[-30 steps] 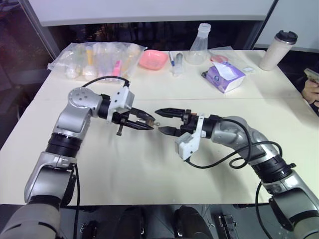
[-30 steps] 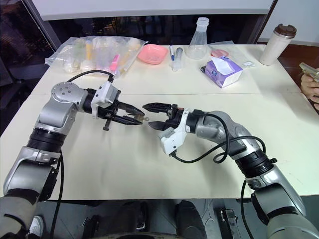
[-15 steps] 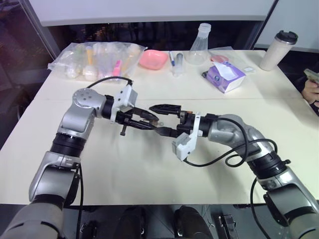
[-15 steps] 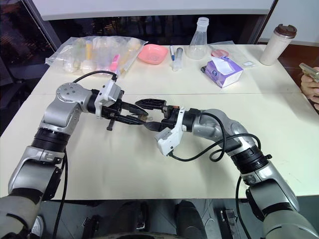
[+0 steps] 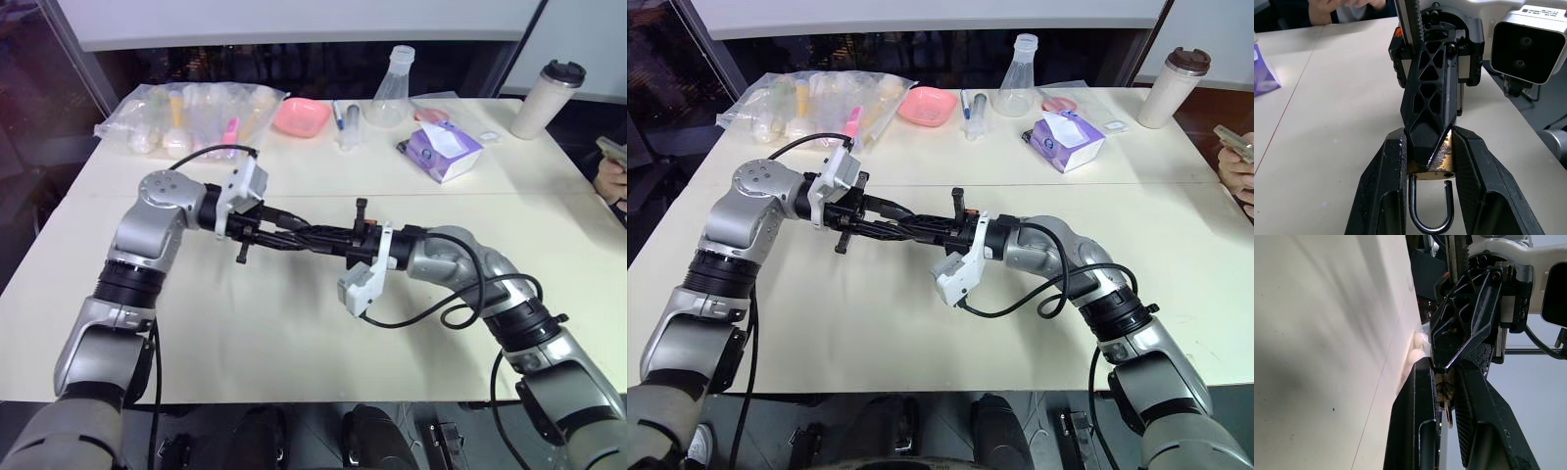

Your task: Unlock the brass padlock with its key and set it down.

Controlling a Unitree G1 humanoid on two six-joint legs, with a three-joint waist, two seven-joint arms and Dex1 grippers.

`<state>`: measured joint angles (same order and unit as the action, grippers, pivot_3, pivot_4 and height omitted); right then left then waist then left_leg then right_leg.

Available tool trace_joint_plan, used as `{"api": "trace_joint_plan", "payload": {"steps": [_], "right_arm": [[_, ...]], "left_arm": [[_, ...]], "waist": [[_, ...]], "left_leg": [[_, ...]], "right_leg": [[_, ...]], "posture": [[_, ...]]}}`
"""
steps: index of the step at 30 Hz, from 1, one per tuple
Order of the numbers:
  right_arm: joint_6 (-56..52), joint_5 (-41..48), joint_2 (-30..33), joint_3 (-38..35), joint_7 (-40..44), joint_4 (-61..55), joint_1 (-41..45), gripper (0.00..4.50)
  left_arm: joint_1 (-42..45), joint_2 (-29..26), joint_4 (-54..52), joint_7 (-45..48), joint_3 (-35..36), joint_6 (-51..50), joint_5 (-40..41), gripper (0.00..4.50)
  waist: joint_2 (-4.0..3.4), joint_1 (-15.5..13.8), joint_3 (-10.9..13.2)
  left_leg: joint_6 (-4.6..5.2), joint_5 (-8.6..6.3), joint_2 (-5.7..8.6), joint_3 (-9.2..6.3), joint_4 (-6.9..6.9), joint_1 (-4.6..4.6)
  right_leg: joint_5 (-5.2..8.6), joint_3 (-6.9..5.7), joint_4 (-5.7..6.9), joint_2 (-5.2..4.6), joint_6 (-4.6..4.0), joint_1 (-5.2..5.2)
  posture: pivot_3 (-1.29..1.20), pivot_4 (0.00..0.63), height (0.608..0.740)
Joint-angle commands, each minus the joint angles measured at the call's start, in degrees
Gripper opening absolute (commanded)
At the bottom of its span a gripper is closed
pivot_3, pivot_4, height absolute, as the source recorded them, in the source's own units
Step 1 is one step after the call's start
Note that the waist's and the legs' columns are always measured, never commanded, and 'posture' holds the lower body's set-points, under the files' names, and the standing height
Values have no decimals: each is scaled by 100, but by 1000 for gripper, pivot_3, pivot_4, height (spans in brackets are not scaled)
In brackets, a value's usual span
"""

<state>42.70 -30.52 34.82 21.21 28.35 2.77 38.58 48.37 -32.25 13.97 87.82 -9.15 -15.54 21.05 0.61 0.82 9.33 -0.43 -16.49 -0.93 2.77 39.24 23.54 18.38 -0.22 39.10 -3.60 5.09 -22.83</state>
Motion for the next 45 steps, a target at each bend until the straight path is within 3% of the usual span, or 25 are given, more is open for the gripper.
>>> {"api": "trace_joint_plan", "payload": {"steps": [1, 6, 8, 15, 26, 30, 33, 39, 45], "right_arm": [[12, 64, -13, -108, -17, -72, 92, 10], [-6, 76, -24, -111, -20, -75, 90, 10], [-38, 86, -32, -110, -10, -82, 82, 0], [-101, 101, -41, -104, 18, -102, 61, 0], [-129, 92, -12, -130, 4, -56, 44, 0], [-147, 95, -23, -125, 2, -54, 33, 0], [-146, 98, -24, -121, 0, -50, 31, 0], [-171, 115, -29, -115, 18, -48, 29, 0], [-205, 113, -34, -107, 18, -70, 13, 0]], "left_arm": [[126, -71, -181, 3, 97, 58, 42, 747], [115, -118, -114, -175, 57, 3, -107, 747], [133, -125, -108, -188, 75, -67, -72, 1762], [118, -198, -240, -261, 135, -257, 25, 4422], [74, -508, -347, -428, 501, -377, 203, 4422], [67, -532, -422, -496, 603, -534, 336, 3376], [8, -524, -523, -538, 589, -558, 351, 2035], [-86, -540, -686, -559, 537, -632, 389, 43], [-225, -589, -723, -502, 444, -582, 329, 43]], "waist": [[0, 1, 0], [0, 0, 0], [0, 1, 0], [0, -1, 0], [0, 5, 0], [0, -4, 0], [0, 1, 0], [0, 5, 0], [0, 7, 0]], "left_leg": [[0, 0, 0, 0, 0, 0], [0, 0, 0, 0, 0, 0], [0, 0, 0, 0, 0, 0], [0, 0, 0, 0, 0, 0], [0, 0, -1, 0, 0, 0], [0, 0, 0, 0, 0, 0], [-1, 0, 0, 0, 0, 0], [-1, 1, -1, 0, 0, 0], [-1, 1, -1, 0, 0, 0]], "right_leg": [[0, 0, 0, 0, 0, 0], [0, 0, 0, 0, 0, 0], [0, 0, 0, 0, 0, 0], [0, 0, 0, 0, 0, 0], [0, 0, 1, -2, 0, -1], [0, 0, 1, -3, 0, 0], [0, 0, 1, -3, 0, 0], [0, 1, 1, -4, 0, -1], [0, 1, 1, -3, 0, -1]], "posture": [[0, 150, 715], [0, 150, 715], [0, 150, 715], [0, 150, 715], [0, 150, 715], [0, 150, 715], [0, 150, 715], [0, 150, 715], [0, 150, 715]]}}
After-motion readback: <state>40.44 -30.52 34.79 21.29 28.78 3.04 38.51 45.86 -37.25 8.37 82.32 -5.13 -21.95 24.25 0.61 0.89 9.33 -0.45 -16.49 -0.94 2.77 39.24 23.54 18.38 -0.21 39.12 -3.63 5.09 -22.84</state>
